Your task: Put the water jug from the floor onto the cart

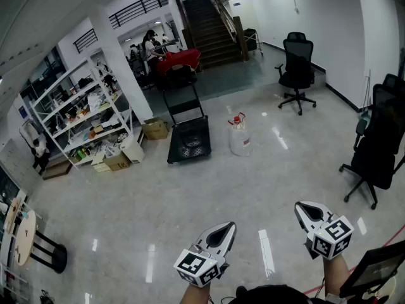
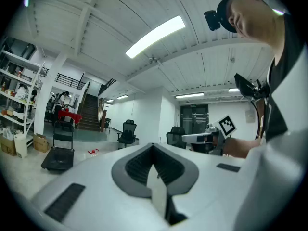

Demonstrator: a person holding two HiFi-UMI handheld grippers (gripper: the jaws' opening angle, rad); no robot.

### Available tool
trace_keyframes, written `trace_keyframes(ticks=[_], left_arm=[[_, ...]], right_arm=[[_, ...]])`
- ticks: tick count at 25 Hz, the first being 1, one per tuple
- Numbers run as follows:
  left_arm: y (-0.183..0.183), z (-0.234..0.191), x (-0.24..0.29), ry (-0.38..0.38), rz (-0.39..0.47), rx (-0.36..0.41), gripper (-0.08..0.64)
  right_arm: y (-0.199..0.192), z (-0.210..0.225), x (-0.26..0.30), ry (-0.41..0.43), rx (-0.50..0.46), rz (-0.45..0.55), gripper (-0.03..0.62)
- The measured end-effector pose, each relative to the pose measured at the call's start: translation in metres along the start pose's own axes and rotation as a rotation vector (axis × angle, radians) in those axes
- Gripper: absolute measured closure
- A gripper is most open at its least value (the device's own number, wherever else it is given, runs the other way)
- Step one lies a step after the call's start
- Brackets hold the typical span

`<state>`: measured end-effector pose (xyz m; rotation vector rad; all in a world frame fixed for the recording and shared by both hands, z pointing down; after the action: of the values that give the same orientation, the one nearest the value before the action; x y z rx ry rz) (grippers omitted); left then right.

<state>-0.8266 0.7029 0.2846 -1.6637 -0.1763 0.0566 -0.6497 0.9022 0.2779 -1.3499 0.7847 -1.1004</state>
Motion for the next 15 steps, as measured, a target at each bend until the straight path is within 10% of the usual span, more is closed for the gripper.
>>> trace_keyframes(ticks=[15], left_arm=[[-0.002, -0.019, -0.02, 0.01, -0.003, -0.008, 0.56]], right_arm=[[0.002, -0.023, 0.019, 0.006, -0.004, -0.001, 0.592]])
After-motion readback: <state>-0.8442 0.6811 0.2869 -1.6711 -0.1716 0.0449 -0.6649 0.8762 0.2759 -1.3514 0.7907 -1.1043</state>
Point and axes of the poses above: the fingertips, and each gripper's own axes: x forward along the fingers, z to its right, y out of its top, the point moved 6 cm from there along -x, backward along the fingers, and after that the axes turned 1 degree about -y, right-handed, at the moved point
